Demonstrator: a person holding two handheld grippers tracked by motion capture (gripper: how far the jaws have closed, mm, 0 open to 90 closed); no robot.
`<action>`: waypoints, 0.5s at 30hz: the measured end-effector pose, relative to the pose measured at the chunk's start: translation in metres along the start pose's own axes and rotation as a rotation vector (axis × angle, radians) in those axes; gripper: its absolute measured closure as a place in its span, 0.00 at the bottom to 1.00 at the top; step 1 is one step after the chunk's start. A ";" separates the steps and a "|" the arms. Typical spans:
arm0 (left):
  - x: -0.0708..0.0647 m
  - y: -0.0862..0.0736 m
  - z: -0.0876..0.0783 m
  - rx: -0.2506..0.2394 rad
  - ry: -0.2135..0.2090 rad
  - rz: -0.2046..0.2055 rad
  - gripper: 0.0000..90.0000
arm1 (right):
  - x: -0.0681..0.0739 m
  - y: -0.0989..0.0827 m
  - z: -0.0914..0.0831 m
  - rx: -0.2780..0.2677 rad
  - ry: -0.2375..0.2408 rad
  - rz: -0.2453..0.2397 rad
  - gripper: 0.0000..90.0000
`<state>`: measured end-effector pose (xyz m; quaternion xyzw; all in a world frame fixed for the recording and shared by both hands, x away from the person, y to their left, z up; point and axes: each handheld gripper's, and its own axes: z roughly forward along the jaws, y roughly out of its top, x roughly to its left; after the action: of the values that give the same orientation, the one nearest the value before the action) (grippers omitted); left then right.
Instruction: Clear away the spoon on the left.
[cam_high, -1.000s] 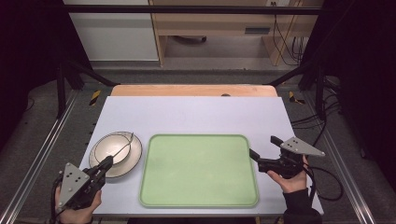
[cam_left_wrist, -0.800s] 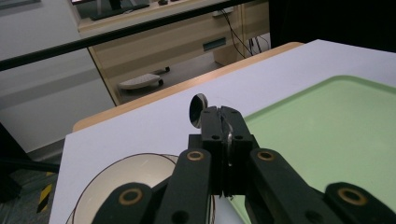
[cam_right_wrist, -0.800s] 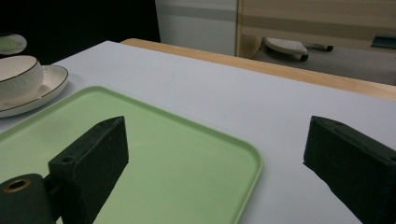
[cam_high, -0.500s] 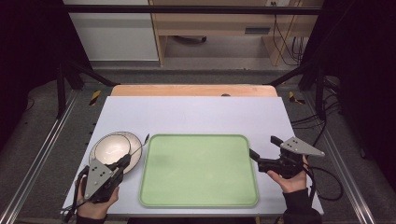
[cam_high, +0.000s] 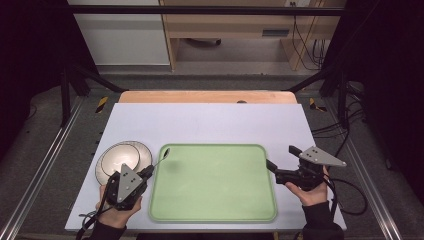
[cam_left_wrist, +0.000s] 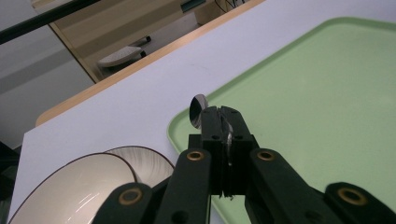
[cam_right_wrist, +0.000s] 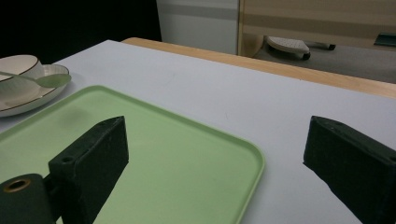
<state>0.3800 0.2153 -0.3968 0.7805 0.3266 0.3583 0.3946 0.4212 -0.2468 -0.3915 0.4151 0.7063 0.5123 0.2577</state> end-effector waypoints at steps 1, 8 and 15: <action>0.000 0.000 0.000 0.000 0.000 0.000 0.98 | 0.000 0.000 0.000 0.000 -0.001 0.001 0.08; -0.004 0.002 0.021 0.052 -0.008 0.042 0.98 | 0.000 0.000 0.001 0.004 0.001 0.000 0.08; -0.008 0.008 0.033 0.055 -0.009 0.063 0.98 | 0.000 0.000 -0.001 -0.003 0.002 -0.002 0.08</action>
<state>0.4045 0.1921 -0.4066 0.8025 0.3100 0.3580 0.3631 0.4206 -0.2469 -0.3911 0.4135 0.7063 0.5134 0.2581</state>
